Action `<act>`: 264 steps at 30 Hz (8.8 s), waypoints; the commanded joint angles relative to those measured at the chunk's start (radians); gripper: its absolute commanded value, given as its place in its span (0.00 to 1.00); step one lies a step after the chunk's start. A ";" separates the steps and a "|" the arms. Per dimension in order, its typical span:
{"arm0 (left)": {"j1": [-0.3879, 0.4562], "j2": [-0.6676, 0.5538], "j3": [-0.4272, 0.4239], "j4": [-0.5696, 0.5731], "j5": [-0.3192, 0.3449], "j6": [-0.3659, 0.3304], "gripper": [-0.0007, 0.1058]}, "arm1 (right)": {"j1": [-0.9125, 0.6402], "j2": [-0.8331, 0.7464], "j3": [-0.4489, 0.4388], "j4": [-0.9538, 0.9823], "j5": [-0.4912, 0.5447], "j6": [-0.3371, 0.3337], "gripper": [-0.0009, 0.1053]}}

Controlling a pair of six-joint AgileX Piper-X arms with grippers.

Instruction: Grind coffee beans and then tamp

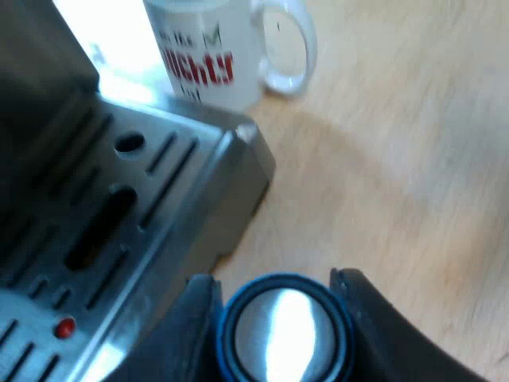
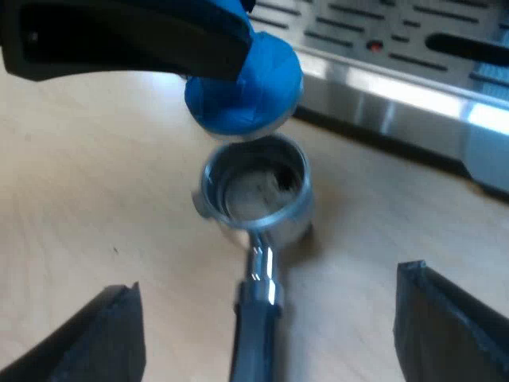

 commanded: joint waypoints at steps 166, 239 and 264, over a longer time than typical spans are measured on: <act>0.699 -0.664 -0.203 0.680 0.063 -0.194 0.69 | -1.029 0.176 -0.561 0.710 -0.525 -0.309 0.63; 0.699 -1.214 0.069 1.000 0.009 -0.160 0.69 | -1.085 -0.660 -0.111 0.787 -0.605 -0.363 0.63; 0.699 -1.214 0.069 1.000 0.009 -0.156 0.69 | -1.085 -0.660 -0.110 0.787 -0.600 -0.341 0.63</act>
